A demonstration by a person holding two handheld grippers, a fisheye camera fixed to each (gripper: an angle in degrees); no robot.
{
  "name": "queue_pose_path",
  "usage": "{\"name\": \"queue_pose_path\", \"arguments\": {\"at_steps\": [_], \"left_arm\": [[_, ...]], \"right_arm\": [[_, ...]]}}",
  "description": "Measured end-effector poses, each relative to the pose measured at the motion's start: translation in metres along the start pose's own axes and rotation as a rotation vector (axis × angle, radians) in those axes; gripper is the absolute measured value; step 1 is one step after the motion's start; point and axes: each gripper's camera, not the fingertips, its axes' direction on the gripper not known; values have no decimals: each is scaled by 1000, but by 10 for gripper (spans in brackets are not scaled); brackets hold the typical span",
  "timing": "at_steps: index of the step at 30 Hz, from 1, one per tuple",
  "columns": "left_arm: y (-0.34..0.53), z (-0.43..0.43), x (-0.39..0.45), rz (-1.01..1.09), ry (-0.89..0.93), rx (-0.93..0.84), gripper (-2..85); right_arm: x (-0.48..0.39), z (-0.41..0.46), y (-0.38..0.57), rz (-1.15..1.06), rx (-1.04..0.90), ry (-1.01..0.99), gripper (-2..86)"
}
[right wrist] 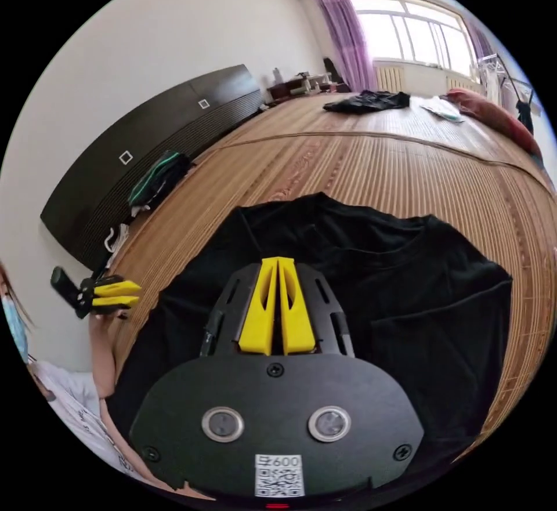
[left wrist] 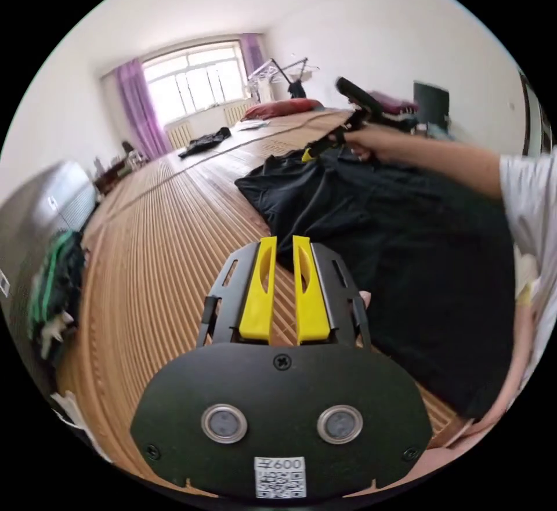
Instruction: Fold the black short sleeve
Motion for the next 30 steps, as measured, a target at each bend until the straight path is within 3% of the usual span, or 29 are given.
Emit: {"name": "queue_pose_path", "arguments": {"at_steps": [2, 3, 5, 7, 12, 14, 17, 25, 30], "left_arm": [[-1, -6, -14, -74, 101, -35, 63], [-3, -7, -15, -89, 127, -73, 69], [-8, -11, -6, -61, 118, -118, 66], [-14, -17, 16, 10, 69, -138, 63], [-30, -21, 56, 22, -79, -180, 73], [-33, -28, 68, 37, -80, -146, 74], [-41, -25, 82, 16, -111, -196, 73], [-60, -30, 128, 51, -120, -258, 56], [-68, -48, 160, 99, -116, -261, 26]], "right_arm": [[-51, 1, 25, -175, -77, -229, -3], [-68, 1, 34, -232, -95, -239, -1], [-137, -3, 83, -488, -74, -40, 14], [-167, 2, 115, -548, -110, 75, 61], [-166, -3, 158, -452, -111, 27, 72], [-155, 6, 164, -358, -205, -19, 85], [-151, 0, 179, -316, -182, -90, 76], [-185, 0, 229, -497, -204, 135, 19], [-191, -5, 241, -499, -199, 171, -4]]}}
